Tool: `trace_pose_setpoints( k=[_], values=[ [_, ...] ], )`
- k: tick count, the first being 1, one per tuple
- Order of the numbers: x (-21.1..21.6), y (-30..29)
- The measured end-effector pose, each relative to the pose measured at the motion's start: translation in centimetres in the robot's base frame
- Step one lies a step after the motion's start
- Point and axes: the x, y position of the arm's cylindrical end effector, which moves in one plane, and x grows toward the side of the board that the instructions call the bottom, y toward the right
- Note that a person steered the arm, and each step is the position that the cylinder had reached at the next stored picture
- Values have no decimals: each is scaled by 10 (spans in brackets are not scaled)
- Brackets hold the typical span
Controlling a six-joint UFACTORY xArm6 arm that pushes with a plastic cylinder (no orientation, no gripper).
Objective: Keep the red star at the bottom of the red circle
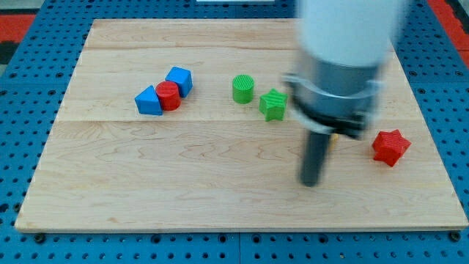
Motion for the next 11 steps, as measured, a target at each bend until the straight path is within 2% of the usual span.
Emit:
trace_pose_setpoints(
  k=[1, 2, 4, 5, 6, 7, 9, 10, 11],
  values=[
    [-5, 134],
    [-58, 147],
    [-8, -5],
    [9, 76],
    [-31, 120],
    [-50, 80],
    [-52, -163],
    [-40, -188],
    [-18, -128]
  ],
)
